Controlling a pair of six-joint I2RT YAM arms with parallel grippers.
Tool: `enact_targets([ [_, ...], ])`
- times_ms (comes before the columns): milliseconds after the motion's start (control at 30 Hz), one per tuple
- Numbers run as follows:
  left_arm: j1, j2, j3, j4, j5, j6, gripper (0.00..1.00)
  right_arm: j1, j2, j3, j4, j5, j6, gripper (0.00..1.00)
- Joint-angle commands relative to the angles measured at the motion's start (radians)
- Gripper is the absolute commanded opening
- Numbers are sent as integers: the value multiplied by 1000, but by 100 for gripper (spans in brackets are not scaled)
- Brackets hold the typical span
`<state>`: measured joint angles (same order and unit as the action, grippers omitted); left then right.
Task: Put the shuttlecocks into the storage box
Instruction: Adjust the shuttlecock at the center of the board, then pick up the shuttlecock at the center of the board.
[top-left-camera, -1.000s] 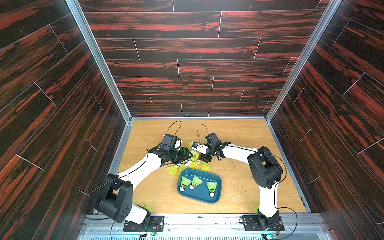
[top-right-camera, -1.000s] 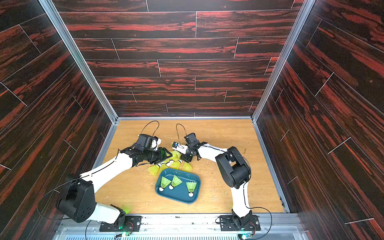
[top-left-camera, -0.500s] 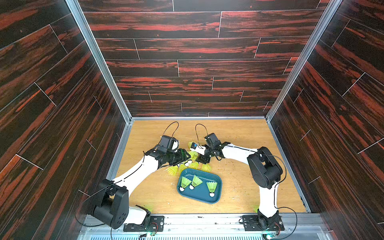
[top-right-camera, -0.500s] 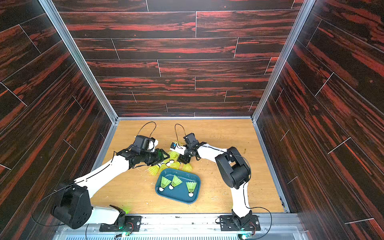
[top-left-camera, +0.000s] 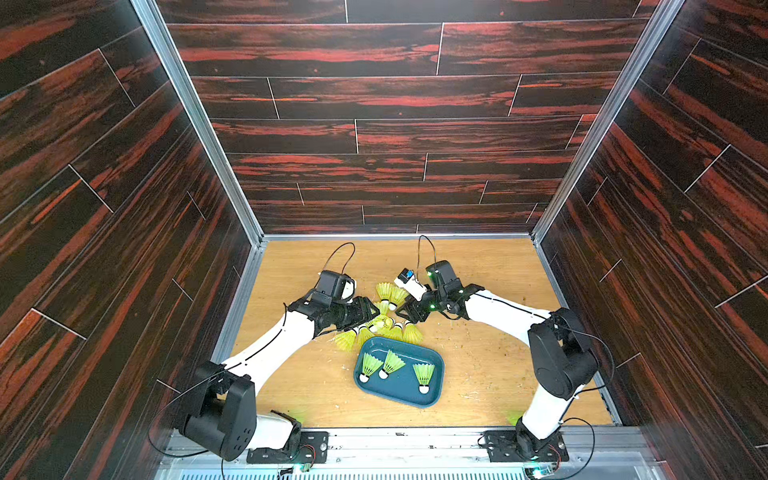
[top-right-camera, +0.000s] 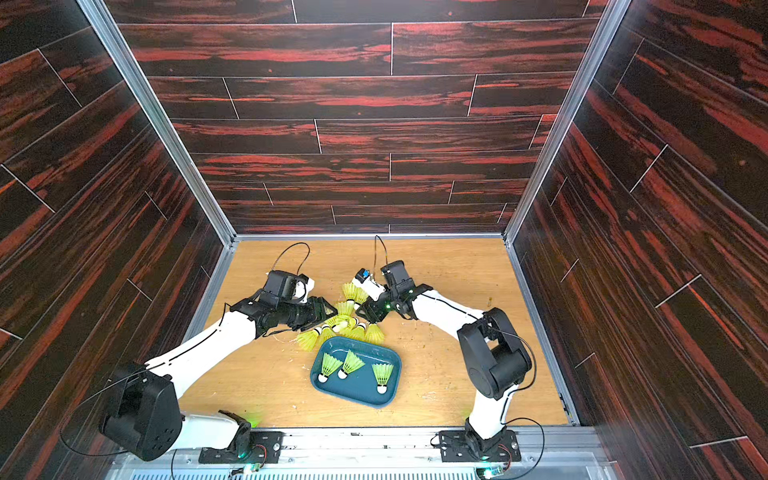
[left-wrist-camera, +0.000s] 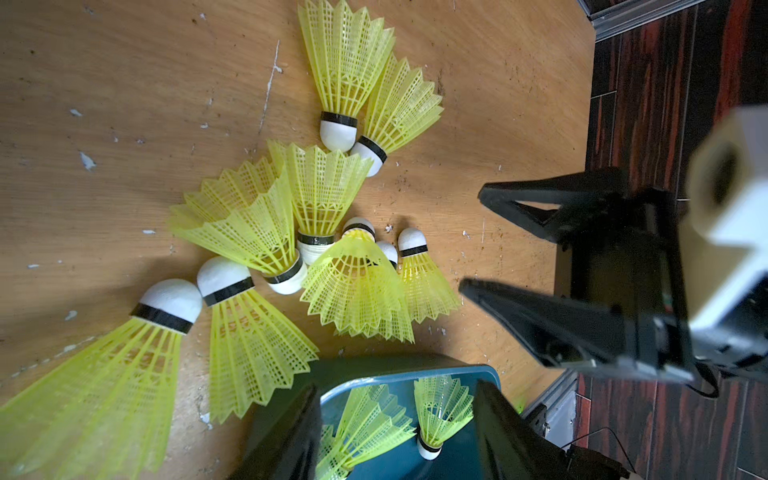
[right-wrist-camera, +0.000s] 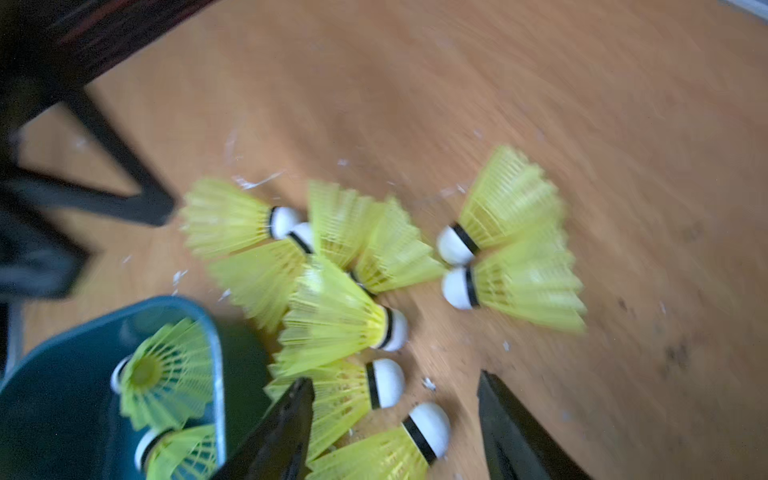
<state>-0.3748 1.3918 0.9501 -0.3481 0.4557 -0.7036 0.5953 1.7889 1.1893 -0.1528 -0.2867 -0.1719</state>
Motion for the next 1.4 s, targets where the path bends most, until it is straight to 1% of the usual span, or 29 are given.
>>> enact_targets([
  [0, 5, -28, 5, -23, 2, 17, 62, -17, 53, 60, -47, 118, 156, 64],
  [67, 7, -33, 3, -30, -4, 18, 61, -14, 97, 140, -111, 106, 230, 64],
  [100, 8, -36, 4, -31, -5, 18, 61, -7, 120, 172, -134, 99, 296, 64],
  [167, 8, -40, 0, -32, -8, 17, 61, 27, 142, 200, -151, 108, 398, 65],
  [233, 11, -38, -1, -31, -5, 19, 61, 74, 158, 231, -185, 202, 519, 65],
  [300, 23, -35, -5, -26, 9, 15, 62, 99, 188, 284, -248, 277, 644, 65],
  [400, 55, -20, -7, -4, 40, -7, 61, 109, 252, 376, -391, 350, 835, 63],
  [433, 65, -16, -4, 2, 48, -11, 61, 110, 266, 397, -420, 356, 889, 63],
  [567, 77, -7, 10, 13, 57, -15, 62, 127, 300, 449, -441, 367, 1006, 61],
  [633, 79, -4, 16, 14, 60, -13, 61, 128, 327, 485, -493, 399, 1075, 61],
  [833, 80, -14, 13, 13, 59, -13, 61, 127, 389, 556, -487, 385, 1133, 59],
  [967, 80, -20, 10, 11, 57, -14, 61, 124, 445, 628, -572, 439, 1183, 56],
  [1233, 80, -25, 12, 9, 54, -14, 62, 123, 496, 651, -577, 460, 1228, 50],
  [1367, 80, -22, 17, 5, 56, -13, 61, 121, 509, 670, -632, 508, 1240, 48],
])
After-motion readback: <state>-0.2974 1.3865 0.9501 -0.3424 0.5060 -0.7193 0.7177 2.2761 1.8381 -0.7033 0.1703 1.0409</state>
